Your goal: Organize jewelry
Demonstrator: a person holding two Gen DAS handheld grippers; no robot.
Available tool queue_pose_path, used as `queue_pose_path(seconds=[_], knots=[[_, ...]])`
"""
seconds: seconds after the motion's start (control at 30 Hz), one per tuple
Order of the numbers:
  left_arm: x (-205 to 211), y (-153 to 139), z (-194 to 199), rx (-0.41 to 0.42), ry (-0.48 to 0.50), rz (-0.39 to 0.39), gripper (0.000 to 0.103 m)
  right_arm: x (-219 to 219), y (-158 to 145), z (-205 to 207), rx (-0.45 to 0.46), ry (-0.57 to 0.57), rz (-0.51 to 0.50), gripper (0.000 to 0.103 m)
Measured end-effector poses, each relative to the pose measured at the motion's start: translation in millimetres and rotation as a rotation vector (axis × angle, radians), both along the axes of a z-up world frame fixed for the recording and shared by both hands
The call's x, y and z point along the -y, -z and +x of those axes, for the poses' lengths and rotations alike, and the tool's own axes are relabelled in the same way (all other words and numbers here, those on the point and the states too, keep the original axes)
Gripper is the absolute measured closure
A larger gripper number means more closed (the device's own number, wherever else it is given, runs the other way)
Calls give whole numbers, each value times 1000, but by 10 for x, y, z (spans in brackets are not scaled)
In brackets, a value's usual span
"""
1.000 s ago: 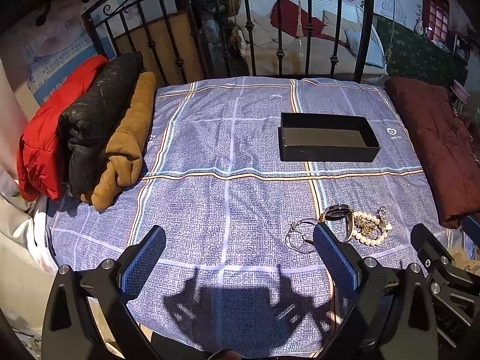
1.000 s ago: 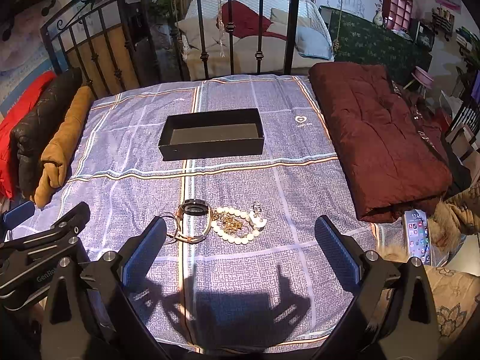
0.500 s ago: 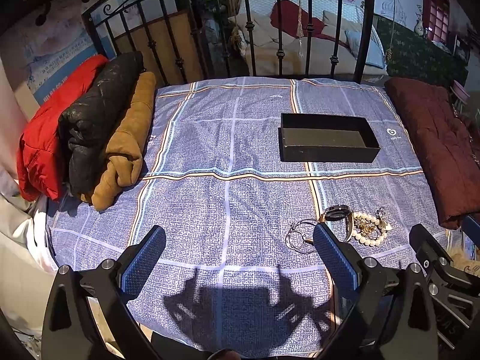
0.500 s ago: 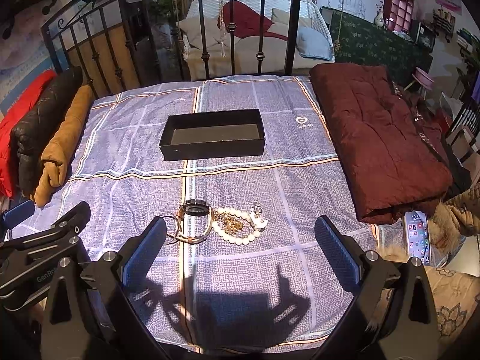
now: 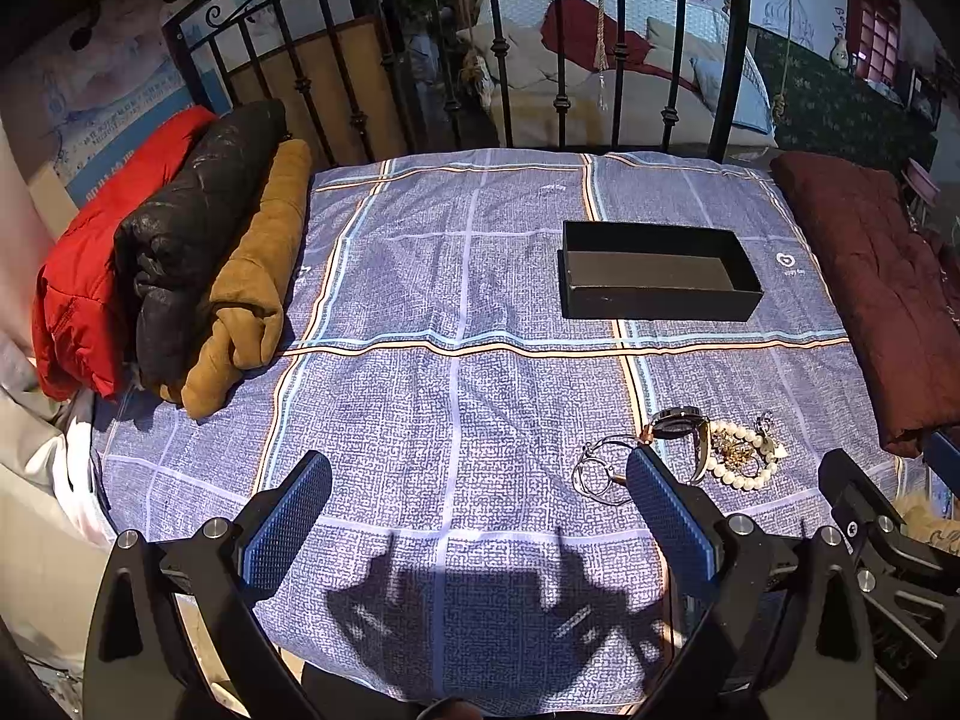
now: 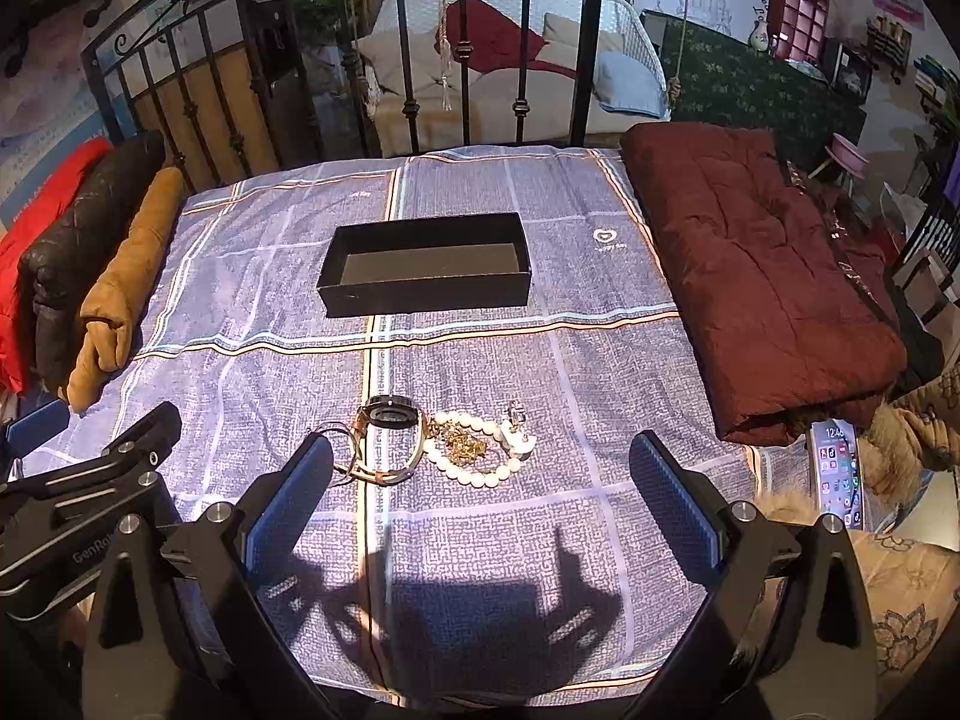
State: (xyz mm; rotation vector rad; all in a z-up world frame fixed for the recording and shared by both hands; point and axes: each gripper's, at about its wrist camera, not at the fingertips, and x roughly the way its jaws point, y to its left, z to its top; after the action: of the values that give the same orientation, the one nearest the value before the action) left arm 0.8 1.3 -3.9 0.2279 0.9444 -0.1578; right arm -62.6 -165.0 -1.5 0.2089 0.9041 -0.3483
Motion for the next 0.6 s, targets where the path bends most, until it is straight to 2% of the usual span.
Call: queue_pose_path(seconds=[0.2,0.4,0.6], knots=[[-55,93,55,-18,-21,13,6,52,131,33,-22,2,20,6],[-98,324,173,-49,-43,48,6,267,560,118,-74,12,44,6],[32,516,338,-64,-4,40,6,136,961,447,-142,-56,1,6]])
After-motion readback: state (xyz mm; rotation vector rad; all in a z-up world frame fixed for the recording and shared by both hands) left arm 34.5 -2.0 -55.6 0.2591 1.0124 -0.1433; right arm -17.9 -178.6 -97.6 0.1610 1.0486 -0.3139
